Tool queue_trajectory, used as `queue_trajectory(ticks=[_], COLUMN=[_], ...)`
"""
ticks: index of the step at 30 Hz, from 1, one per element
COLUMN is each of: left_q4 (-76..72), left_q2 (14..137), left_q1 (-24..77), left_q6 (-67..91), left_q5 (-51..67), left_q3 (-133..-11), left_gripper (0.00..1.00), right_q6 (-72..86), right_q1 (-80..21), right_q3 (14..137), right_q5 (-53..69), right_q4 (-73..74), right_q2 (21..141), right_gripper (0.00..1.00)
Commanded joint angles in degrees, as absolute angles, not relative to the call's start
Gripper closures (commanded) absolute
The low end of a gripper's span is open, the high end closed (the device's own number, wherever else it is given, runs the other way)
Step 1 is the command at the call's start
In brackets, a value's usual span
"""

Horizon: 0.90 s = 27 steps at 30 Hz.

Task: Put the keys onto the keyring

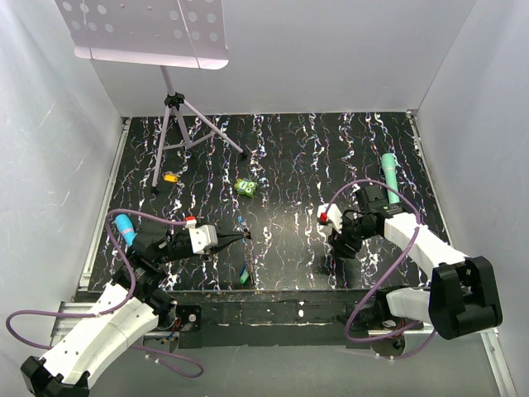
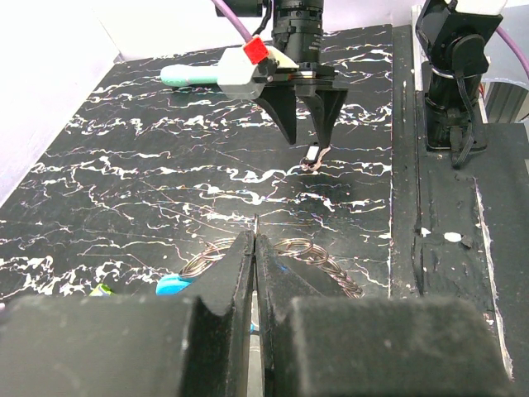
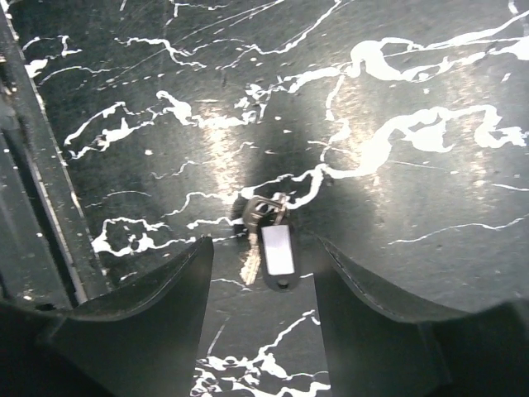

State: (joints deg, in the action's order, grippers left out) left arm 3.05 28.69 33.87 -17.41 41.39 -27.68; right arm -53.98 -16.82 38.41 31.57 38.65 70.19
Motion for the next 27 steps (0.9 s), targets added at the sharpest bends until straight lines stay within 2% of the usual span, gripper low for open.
queue_trajectory(ticks=[1,8,19,27], left_q4=[2.2,2.11,2.29,2.37], left_q2=[28.12,28.04,28.3,28.3], left_q1=[33.49,33.57,33.57,33.57], left_q6=[-18.11,-18.19,-18.37,-18.37], left_q5=[41.75,41.75,41.84,41.84], left_q3=[-29.53,-29.44,-29.62,-29.53], left_gripper=[1.0,1.0,1.0,1.0], right_q6=[-58.97,-63.98,-65.13,-58.11], right_q1=[-15.73,-15.56,-15.56,-15.56], right_q3=[38.15,37.26,37.79,42.62], right_q5=[33.22,33.83,34.98,36.2], right_q4=[34.89,35.15,37.18,41.21], right_q2=[68.99,69.08,69.17,67.41], right_gripper=[0.42,0.48,0.47,0.47])
